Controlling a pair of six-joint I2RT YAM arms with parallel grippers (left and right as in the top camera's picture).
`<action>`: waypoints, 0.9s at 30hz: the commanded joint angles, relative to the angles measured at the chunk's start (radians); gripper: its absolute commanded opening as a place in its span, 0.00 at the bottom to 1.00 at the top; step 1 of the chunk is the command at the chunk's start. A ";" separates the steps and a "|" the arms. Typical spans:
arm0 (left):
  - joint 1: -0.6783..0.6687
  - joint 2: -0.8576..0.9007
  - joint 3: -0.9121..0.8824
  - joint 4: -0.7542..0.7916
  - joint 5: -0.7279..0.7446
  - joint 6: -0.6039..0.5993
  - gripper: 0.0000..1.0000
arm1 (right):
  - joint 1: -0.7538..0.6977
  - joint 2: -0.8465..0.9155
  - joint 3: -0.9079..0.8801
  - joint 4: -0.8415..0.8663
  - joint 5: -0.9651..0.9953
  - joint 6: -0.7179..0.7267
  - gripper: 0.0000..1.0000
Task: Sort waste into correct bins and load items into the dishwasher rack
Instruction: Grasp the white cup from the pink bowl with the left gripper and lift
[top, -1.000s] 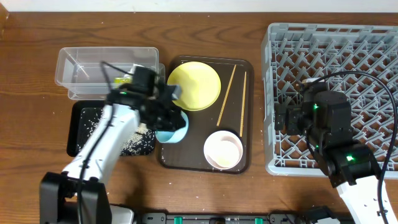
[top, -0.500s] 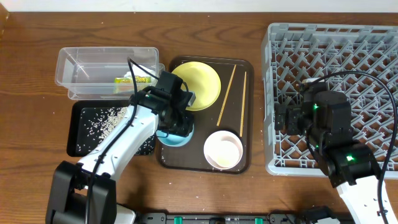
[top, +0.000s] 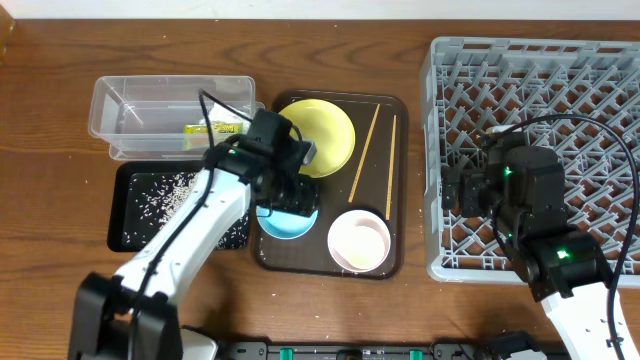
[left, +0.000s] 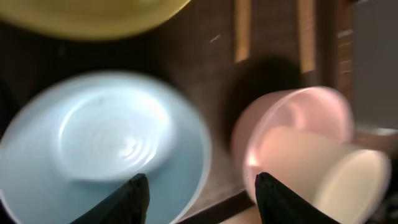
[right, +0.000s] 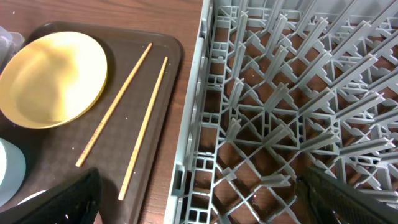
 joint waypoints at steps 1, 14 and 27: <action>-0.016 -0.049 0.029 -0.002 0.101 0.006 0.58 | -0.023 0.000 0.023 0.003 0.000 -0.006 0.99; -0.234 -0.015 0.008 -0.003 -0.061 0.006 0.59 | -0.023 0.000 0.023 -0.001 0.000 -0.006 0.99; -0.270 0.125 -0.026 0.025 -0.090 0.005 0.34 | -0.023 0.000 0.023 -0.017 0.000 -0.006 0.99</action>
